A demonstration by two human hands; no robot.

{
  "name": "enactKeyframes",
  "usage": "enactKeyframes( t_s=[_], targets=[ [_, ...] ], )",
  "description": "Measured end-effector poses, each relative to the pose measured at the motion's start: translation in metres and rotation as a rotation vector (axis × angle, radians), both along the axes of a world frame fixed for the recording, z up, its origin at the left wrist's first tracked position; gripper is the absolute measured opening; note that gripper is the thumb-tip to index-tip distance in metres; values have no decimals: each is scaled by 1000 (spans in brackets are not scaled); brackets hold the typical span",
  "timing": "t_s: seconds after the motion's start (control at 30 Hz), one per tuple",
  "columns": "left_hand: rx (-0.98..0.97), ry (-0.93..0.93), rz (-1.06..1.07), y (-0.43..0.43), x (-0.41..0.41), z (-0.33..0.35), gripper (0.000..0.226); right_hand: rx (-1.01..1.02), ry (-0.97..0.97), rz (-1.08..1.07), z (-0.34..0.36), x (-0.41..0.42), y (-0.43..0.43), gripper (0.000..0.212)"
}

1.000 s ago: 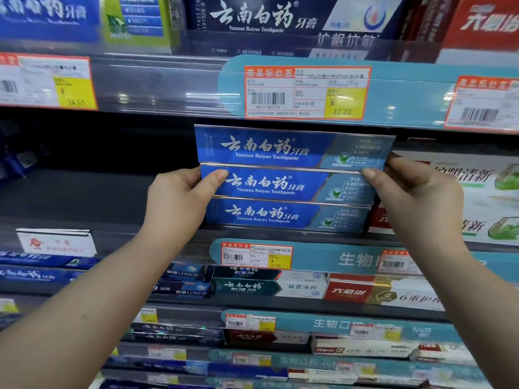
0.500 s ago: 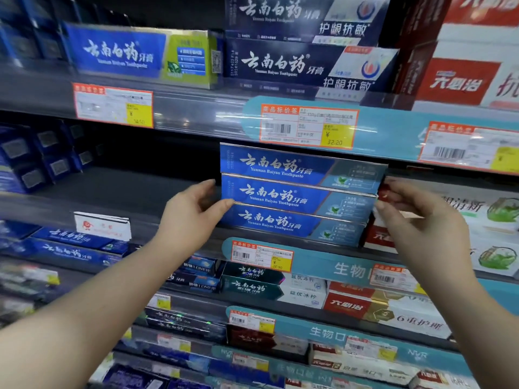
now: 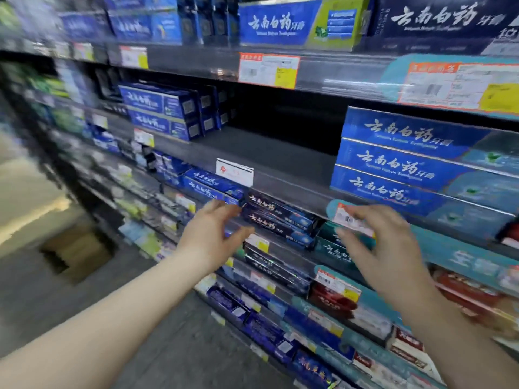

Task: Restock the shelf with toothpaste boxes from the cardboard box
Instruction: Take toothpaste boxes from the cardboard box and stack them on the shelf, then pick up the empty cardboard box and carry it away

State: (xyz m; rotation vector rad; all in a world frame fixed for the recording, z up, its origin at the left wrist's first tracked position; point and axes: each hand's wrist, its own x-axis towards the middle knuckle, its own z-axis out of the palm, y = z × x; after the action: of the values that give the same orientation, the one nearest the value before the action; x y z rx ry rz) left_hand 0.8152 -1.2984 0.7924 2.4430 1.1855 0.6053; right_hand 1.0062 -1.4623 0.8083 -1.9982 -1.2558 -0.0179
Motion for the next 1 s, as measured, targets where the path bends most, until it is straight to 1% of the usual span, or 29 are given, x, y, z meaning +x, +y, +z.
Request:
enactKeyframes(
  t_s=[0.07,0.1,0.2,0.37,0.47,0.6,0.73,0.87,1.0],
  targets=[
    [-31,65,49,5,-31,-11,73,-58,-16,75,-10,-18,21,39],
    [-50,98,88,8,-47,-16,74,-87,-26,111,-15,-27,32,39],
    [-116,203,231,17,-95,-31,63,-202,-47,208,-27,-60,63,42],
    [-243,248,385,39,-190,-58,60,-362,-76,365,-47,-135,123,45],
    [-308,268,462,56,-257,-76,65,-465,-80,442,-61,-195,161,47],
    [-406,295,552,79,-357,-97,67,-528,-53,523,-79,-284,209,49],
    [-440,336,634,104,-452,-110,70,-571,-71,572,-91,-366,252,51],
    [-457,359,693,123,-517,-114,69,-604,-52,616,-95,-430,289,51],
    [-474,359,730,151,-563,-125,70,-647,-54,645,-102,-478,330,49]
  ],
)
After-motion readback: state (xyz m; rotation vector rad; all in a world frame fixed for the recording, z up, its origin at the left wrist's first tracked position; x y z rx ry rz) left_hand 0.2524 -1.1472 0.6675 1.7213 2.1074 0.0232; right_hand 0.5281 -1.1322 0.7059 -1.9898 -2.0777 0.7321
